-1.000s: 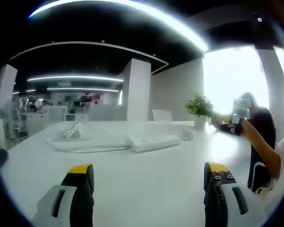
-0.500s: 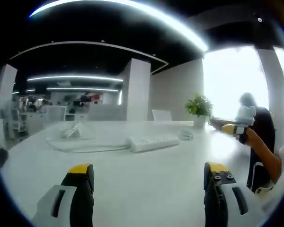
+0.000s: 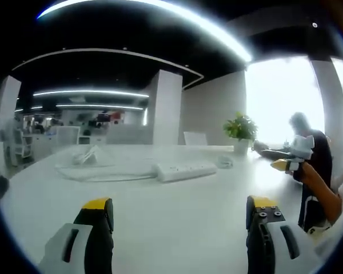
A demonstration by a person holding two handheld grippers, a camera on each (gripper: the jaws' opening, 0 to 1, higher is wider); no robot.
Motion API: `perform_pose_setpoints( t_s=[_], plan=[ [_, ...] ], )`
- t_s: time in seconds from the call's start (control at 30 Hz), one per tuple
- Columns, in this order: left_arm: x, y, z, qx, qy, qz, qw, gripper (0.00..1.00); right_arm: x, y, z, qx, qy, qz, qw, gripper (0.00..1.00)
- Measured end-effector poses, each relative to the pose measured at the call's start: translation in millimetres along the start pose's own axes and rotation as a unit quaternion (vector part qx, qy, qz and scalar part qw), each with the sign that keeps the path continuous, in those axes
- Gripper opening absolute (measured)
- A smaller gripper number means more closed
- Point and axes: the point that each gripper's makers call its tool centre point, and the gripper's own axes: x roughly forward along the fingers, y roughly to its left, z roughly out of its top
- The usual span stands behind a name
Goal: Straighten the power strip on the desk, plug the charger into it
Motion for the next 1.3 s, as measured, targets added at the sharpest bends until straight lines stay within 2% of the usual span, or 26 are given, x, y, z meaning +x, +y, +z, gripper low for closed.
perform_pose_setpoints(
  t_s=[0.5,0.87,1.3],
  plan=[
    [-1,1.1,1.5,-0.002,-0.001,0.003,1.0,0.99,-4,-4,-5.4,0.006,0.006,-0.009,0.9999,0.99],
    [0,1.1,1.7,-0.001,-0.001,0.002,1.0,0.99,-3,-4,-2.9,0.008,0.003,-0.01,0.9999,0.99],
    [-1,2.5,2.4,-0.001,-0.004,0.004,1.0,0.99,2,-1,13.3,0.006,-0.014,-0.015,0.9998,1.0]
  ],
)
